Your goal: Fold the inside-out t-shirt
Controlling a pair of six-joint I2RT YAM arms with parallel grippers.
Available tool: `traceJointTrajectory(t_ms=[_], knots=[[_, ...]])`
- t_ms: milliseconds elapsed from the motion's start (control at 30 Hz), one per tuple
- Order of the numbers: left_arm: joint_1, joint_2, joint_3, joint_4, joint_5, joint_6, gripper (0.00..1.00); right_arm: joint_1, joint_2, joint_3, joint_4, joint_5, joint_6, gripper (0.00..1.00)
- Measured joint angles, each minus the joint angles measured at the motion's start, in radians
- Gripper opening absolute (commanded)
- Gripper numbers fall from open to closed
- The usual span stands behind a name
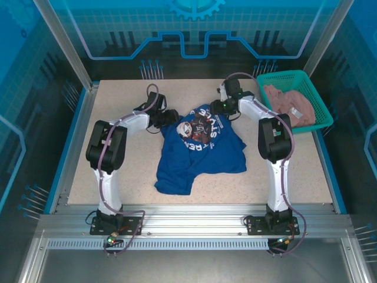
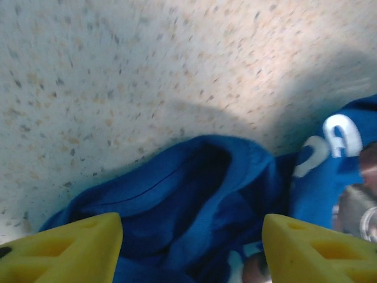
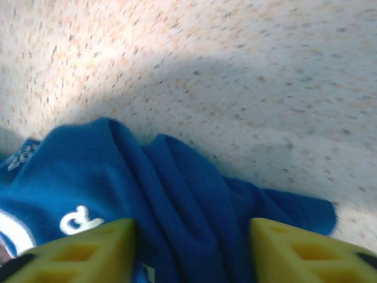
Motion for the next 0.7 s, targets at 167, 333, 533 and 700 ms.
traceJointTrajectory(t_ms=[167, 333, 533, 700], knots=[[0.002, 0.071, 0.021, -0.005, 0.082, -0.008, 0.04, 0.004, 0.014, 0.003, -0.005, -0.048, 0.009, 0.03], [0.011, 0.037, 0.027, 0.027, 0.135, -0.006, 0.00, 0.002, -0.057, 0.005, -0.002, -0.054, 0.008, 0.00], [0.064, -0.265, -0.004, 0.156, 0.165, -0.005, 0.00, 0.000, -0.311, 0.022, 0.019, -0.070, -0.022, 0.00], [0.082, -0.702, -0.183, 0.403, 0.196, -0.010, 0.00, 0.003, -0.711, -0.206, 0.185, -0.118, -0.063, 0.00]])
